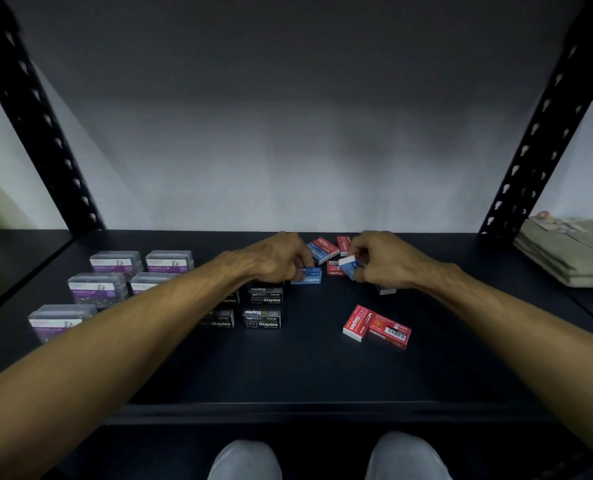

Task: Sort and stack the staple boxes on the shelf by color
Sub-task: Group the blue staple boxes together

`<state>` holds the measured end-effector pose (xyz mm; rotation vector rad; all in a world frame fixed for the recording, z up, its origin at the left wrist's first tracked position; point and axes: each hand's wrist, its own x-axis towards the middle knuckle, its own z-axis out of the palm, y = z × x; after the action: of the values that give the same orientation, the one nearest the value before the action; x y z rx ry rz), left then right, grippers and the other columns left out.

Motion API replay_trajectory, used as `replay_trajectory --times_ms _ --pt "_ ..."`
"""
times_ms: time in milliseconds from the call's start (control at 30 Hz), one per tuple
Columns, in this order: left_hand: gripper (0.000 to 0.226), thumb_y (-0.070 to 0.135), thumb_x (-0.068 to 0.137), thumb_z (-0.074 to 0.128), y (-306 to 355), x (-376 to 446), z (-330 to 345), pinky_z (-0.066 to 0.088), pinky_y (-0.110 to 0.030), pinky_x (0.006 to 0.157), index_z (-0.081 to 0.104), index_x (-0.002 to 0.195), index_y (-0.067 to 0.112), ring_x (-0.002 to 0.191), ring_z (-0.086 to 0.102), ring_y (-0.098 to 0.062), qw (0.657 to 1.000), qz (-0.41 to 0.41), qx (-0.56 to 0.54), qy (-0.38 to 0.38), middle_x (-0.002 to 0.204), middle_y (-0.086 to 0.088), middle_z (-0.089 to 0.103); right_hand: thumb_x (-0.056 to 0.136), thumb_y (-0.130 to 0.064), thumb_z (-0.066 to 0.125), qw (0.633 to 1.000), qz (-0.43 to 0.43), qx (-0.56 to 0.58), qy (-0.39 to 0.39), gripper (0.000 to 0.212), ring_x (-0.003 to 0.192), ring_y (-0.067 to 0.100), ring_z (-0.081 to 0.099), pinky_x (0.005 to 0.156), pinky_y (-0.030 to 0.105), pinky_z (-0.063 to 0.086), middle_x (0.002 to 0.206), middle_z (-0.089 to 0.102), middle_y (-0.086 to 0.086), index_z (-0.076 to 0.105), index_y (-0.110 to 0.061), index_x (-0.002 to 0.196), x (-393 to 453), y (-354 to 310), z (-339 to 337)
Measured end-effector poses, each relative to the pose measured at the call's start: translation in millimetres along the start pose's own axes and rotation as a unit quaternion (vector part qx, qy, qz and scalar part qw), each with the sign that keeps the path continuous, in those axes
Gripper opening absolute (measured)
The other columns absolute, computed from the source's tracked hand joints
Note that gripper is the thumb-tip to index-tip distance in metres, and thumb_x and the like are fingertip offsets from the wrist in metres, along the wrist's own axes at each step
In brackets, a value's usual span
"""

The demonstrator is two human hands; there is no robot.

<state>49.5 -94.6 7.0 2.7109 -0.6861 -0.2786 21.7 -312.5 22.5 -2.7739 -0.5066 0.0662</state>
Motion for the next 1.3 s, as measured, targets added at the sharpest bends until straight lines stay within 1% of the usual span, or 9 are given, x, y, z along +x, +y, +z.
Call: replay_trajectory --times_ms 133,267,500,633,767,933,1033,1167,1300 --pt "0.025 0.013 0.088 0.07 -0.8 -0.5 0.5 0.039 -0.009 0.066 0.07 0.113 0.012 0.078 0.055 -0.001 1.0 0.008 -0.002 0.003 0.095 0.008 0.061 0.082 -0.022 0.072 0.998 -0.016 -0.062 -0.02 0.015 0.073 0.006 0.052 0.057 0.021 0.036 0.082 0.054 -0.011 0.059 -0.023 0.09 2.8 -4.1 4.9" --pt "0.023 0.012 0.087 0.071 -1.8 -1.0 1.0 0.041 -0.01 0.068 0.071 0.11 0.014 0.076 0.056 0.001 1.0 0.012 -0.005 0.006 0.094 0.008 0.064 0.081 -0.024 0.072 0.994 -0.026 -0.099 -0.048 0.015 0.078 0.009 0.055 0.064 0.024 0.04 0.083 0.056 -0.01 0.066 -0.021 0.095 7.1 -4.6 10.6" --pt "0.027 0.012 0.087 0.071 0.8 -0.8 2.2 0.04 -0.01 0.07 0.071 0.114 0.014 0.075 0.055 0.003 1.0 0.017 -0.007 0.006 0.096 0.009 0.062 0.089 -0.023 0.068 0.994 -0.016 -0.084 -0.063 0.03 0.099 0.012 0.057 0.084 0.028 0.049 0.119 0.059 -0.001 0.065 -0.019 0.119 11.4 1.2 13.7" --pt "0.026 0.012 0.087 0.071 2.9 0.3 2.9 0.041 -0.012 0.071 0.072 0.112 0.016 0.079 0.056 0.0 1.0 0.024 -0.007 0.004 0.095 0.009 0.063 0.091 -0.02 0.065 0.996 -0.025 -0.077 -0.045 0.028 0.092 0.009 0.054 0.078 0.024 0.045 0.118 0.06 0.0 0.066 -0.016 0.119 13.3 3.7 16.3" --pt "0.028 0.011 0.088 0.07 5.1 0.3 2.4 0.042 -0.014 0.076 0.07 0.116 0.014 0.084 0.056 -0.002 1.0 0.022 -0.011 0.003 0.098 0.008 0.062 0.092 -0.021 0.064 0.996 -0.03 -0.085 -0.024 0.03 0.092 0.01 0.054 0.08 0.025 0.047 0.116 0.061 0.001 0.066 -0.016 0.121 15.9 7.2 18.6" --pt "0.028 0.013 0.087 0.071 2.1 1.5 3.4 0.038 -0.007 0.069 0.071 0.116 0.015 0.084 0.057 -0.003 1.0 0.023 -0.006 0.016 0.097 0.009 0.062 0.093 -0.02 0.061 0.995 -0.024 -0.095 -0.019 0.03 0.093 0.013 0.054 0.079 0.025 0.045 0.112 0.06 0.003 0.065 -0.013 0.123 19.1 12.3 16.7" --pt "0.026 0.013 0.088 0.071 1.0 2.1 3.2 0.038 -0.006 0.067 0.072 0.113 0.016 0.085 0.058 -0.004 0.999 0.025 -0.008 0.018 0.096 0.01 0.063 0.093 -0.018 0.061 0.996 -0.029 -0.079 -0.023 0.03 0.094 0.009 0.051 0.08 0.023 0.042 0.119 0.059 0.002 0.064 -0.014 0.123 18.3 12.4 15.7" --pt "0.028 0.012 0.088 0.07 1.4 4.7 4.4 0.041 -0.012 0.073 0.07 0.116 0.015 0.089 0.059 -0.007 1.0 0.018 -0.012 0.015 0.099 0.008 0.063 0.093 -0.017 0.062 0.996 -0.036 -0.066 -0.041 0.031 0.096 0.007 0.048 0.081 0.022 0.041 0.125 0.057 0.002 0.065 -0.017 0.124 15.5 12.1 17.6" --pt "0.028 0.012 0.087 0.071 -0.8 7.2 6.2 0.039 -0.007 0.069 0.07 0.115 0.014 0.082 0.057 -0.002 1.0 0.02 -0.015 0.016 0.102 0.004 0.067 0.093 -0.016 0.061 0.996 -0.042 -0.059 -0.046 0.031 0.096 0.006 0.048 0.08 0.022 0.04 0.126 0.057 0.003 0.065 -0.016 0.124 15.2 12.0 16.9"
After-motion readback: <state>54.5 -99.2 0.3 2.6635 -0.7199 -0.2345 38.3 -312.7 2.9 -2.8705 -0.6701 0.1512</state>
